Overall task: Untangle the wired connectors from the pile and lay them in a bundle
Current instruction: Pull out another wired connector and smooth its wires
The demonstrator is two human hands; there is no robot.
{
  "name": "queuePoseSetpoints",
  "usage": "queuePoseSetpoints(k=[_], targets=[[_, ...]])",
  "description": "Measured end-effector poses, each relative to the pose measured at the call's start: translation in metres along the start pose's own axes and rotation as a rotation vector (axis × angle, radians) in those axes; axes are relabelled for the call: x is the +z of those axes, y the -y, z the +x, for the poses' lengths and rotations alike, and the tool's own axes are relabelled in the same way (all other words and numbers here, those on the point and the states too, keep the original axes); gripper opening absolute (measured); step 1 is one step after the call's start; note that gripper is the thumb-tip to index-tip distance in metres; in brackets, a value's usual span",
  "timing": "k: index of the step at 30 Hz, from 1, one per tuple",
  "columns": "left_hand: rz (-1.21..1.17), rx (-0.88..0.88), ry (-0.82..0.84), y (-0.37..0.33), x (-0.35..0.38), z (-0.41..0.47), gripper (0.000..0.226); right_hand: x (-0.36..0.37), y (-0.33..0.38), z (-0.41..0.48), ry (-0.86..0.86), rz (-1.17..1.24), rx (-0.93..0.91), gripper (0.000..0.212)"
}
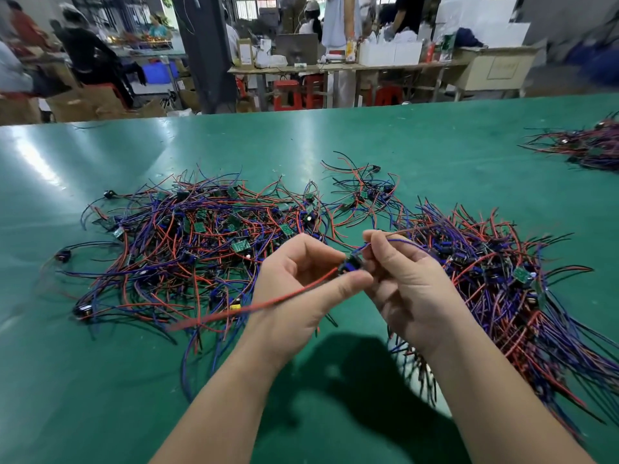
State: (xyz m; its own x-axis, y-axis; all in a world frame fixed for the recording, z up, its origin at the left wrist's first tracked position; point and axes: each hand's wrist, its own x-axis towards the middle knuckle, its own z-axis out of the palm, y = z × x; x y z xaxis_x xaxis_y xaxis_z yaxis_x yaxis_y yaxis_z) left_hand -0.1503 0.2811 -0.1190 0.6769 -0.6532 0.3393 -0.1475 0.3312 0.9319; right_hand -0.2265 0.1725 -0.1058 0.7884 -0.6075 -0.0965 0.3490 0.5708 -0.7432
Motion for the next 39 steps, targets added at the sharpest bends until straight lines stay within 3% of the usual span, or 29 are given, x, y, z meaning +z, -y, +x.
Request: queuePoseSetpoints(k=[4, 7, 10, 12, 15, 19, 21, 25, 31, 34, 37, 39], targets=[[0.044, -0.031, 0.195, 0.0, 0.0, -0.002, 0.024, -0.006, 0.004, 0.005, 0.02, -0.025, 0.023, 0.01], [0.017, -0.091, 0.285, 0.0, -0.004, -0.001, 0.038, -0.012, 0.009, 0.009, -0.027, -0.103, -0.016, 0.023], [-0.086, -0.262, 0.19, 0.003, -0.003, 0.001, 0.041, -0.016, 0.009, 0.01, -0.061, -0.168, -0.049, 0.031], [-0.183, -0.383, 0.115, 0.002, 0.001, 0.002, 0.01, -0.017, 0.007, 0.01, -0.062, -0.238, -0.084, 0.032], [-0.084, -0.404, 0.065, 0.009, 0.006, -0.002, 0.035, -0.016, 0.0, 0.009, -0.047, -0.348, -0.118, 0.029], [-0.024, -0.442, 0.077, 0.011, 0.015, -0.006, 0.012, -0.016, 0.0, 0.009, -0.045, -0.38, -0.114, 0.018], [0.021, -0.489, 0.167, 0.009, 0.013, -0.007, 0.01, -0.018, 0.006, 0.01, -0.066, -0.344, -0.12, 0.006], [0.213, -0.633, 0.531, 0.003, 0.007, -0.013, 0.011, -0.029, 0.027, 0.014, -0.205, -0.195, -0.198, 0.012], [0.206, -0.716, 0.666, -0.002, -0.004, -0.011, 0.012, -0.038, 0.03, 0.015, -0.284, -0.297, -0.258, 0.011], [0.183, -0.718, 0.598, 0.002, -0.006, -0.011, 0.01, -0.038, 0.022, 0.02, -0.295, -0.433, -0.335, 0.016], [0.062, -0.726, 0.315, 0.004, -0.007, -0.003, 0.013, -0.042, 0.016, 0.027, -0.37, -0.749, -0.394, 0.024], [-0.016, -0.708, 0.118, 0.003, -0.013, 0.003, 0.023, -0.043, 0.015, 0.027, -0.276, -0.912, -0.383, 0.031]])
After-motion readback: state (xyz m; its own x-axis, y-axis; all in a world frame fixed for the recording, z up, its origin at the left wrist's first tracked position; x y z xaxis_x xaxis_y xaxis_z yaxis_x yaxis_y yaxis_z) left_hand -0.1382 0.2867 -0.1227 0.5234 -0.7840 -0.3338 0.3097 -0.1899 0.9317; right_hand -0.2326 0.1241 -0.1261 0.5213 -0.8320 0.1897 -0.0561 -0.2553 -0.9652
